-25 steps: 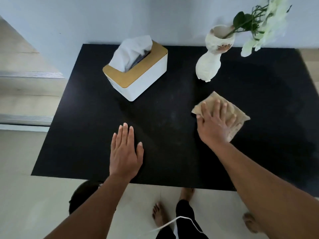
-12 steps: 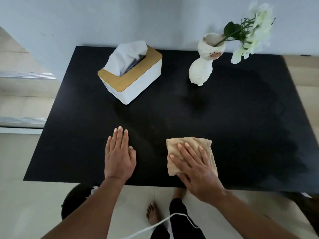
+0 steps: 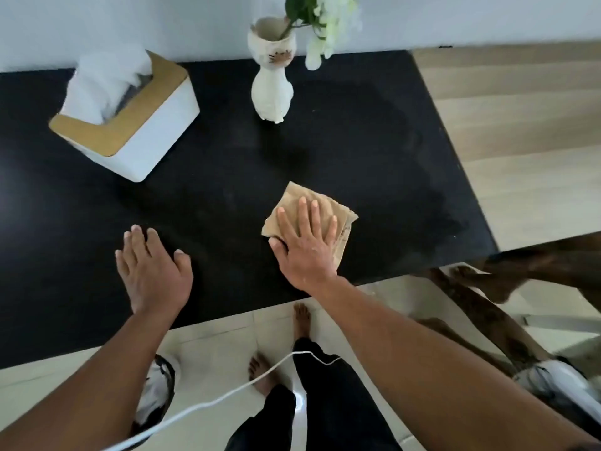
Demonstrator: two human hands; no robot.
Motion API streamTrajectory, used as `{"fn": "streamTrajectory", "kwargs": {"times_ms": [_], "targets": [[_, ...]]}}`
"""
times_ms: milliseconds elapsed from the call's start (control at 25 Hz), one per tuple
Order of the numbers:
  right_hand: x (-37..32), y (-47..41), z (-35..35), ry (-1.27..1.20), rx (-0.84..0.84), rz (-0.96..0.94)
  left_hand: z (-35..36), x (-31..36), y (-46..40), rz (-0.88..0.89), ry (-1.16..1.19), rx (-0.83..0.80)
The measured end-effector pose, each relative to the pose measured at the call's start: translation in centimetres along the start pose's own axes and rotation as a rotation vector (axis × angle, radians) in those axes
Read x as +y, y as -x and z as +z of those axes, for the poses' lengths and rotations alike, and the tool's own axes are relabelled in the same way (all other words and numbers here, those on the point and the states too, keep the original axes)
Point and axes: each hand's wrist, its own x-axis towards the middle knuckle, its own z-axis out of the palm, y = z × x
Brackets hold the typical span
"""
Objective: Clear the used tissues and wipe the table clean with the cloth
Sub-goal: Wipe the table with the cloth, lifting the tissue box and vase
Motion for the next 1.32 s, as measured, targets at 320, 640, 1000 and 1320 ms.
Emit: {"fn": "streamTrajectory", "kwargs": {"times_ms": [320,640,1000,1320], "targets": [[14.8,0.4,-3.1,-0.097,0.071,0.265,3.5,15.1,-0.1,0.427,0.012,-0.144],[22.6,-0.8,-5.4,-0.231,0.150,0.745,5.8,15.7,-0.8,0.451,-0.080,-0.232],[22.5,-0.2,-5.4,-0.201,0.151,0.755,4.3,16.5,-2.1,0.417,-0.207,-0.358],[22.0,-1.1,-6.3,-0.274,0.113,0.776,1.5,17.4,-3.7,0.394,-0.212,-0.536]]}}
